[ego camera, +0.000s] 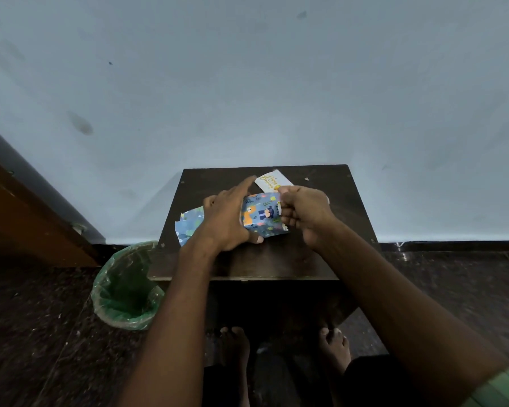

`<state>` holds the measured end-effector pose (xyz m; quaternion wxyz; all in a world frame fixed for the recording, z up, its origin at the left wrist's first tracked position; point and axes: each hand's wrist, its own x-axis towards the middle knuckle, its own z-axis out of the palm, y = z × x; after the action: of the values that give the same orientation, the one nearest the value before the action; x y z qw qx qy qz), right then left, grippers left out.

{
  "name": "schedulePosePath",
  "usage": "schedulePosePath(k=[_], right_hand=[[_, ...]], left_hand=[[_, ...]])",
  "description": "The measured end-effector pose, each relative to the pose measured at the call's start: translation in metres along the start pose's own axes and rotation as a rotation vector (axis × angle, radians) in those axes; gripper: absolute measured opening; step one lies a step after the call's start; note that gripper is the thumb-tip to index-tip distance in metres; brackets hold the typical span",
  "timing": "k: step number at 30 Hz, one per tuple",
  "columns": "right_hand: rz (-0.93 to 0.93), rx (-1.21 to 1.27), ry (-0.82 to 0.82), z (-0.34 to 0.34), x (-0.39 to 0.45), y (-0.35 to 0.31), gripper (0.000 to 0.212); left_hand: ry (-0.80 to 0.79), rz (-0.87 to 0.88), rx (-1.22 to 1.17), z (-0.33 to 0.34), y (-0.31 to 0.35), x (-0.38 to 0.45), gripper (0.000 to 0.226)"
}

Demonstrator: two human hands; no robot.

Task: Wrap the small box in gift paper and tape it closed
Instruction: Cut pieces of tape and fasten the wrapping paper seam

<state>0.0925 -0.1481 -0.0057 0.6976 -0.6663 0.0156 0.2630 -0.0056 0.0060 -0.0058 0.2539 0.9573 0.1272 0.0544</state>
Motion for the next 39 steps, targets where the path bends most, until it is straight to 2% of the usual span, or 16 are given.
schedulePosePath(k=[2, 4, 5, 9, 11, 17, 22, 25, 29, 31, 34, 37, 39], right_hand=[[-0.103, 0.064, 0.085, -0.004, 0.0, -0.006, 0.009], [-0.227, 0.0, 0.168, -0.012, 0.005, -0.009, 0.008], [-0.259, -0.03, 0.153, -0.015, 0.006, -0.011, 0.009], [-0.149, 0.062, -0.162, -0.017, -0.004, -0.016, 0.03], [-0.151, 0.147, -0.201, -0.012, -0.011, -0.019, 0.04], [-0.238, 0.255, -0.092, -0.003, -0.012, -0.021, 0.039], [-0.252, 0.325, -0.166, 0.004, -0.019, -0.017, 0.023], [-0.257, 0.311, -0.186, 0.007, -0.02, -0.015, 0.028], [-0.232, 0.243, -0.211, 0.009, -0.021, -0.013, 0.036], [-0.198, 0.212, -0.229, 0.009, -0.022, -0.013, 0.032], [-0.157, 0.199, -0.246, 0.009, -0.023, -0.014, 0.012], [-0.142, 0.206, -0.232, 0.011, -0.023, -0.012, 0.022], [-0.16, 0.181, -0.229, 0.013, -0.024, -0.01, 0.018]], left_hand=[[0.054, 0.028, -0.075, -0.004, -0.002, 0.0, 0.132], [0.07, 0.06, -0.244, -0.009, -0.004, 0.0, 0.131], [0.055, 0.09, -0.355, -0.011, -0.005, -0.001, 0.131], [-0.014, 0.175, -0.649, -0.018, 0.0, -0.003, 0.123], [-0.018, 0.18, -0.71, -0.023, 0.002, -0.004, 0.117], [0.095, 0.043, -0.956, -0.021, 0.0, -0.004, 0.094], [0.212, -0.101, -1.298, -0.009, 0.01, 0.0, 0.067], [0.252, -0.111, -1.379, -0.005, 0.015, 0.003, 0.055], [0.253, -0.083, -1.347, -0.005, 0.017, 0.001, 0.06], [0.252, -0.051, -1.3, -0.004, 0.018, -0.001, 0.055], [0.257, -0.032, -1.198, -0.002, 0.021, -0.002, 0.054], [0.267, -0.044, -1.165, -0.002, 0.021, -0.002, 0.064], [0.267, -0.041, -1.17, -0.003, 0.021, -0.002, 0.069]])
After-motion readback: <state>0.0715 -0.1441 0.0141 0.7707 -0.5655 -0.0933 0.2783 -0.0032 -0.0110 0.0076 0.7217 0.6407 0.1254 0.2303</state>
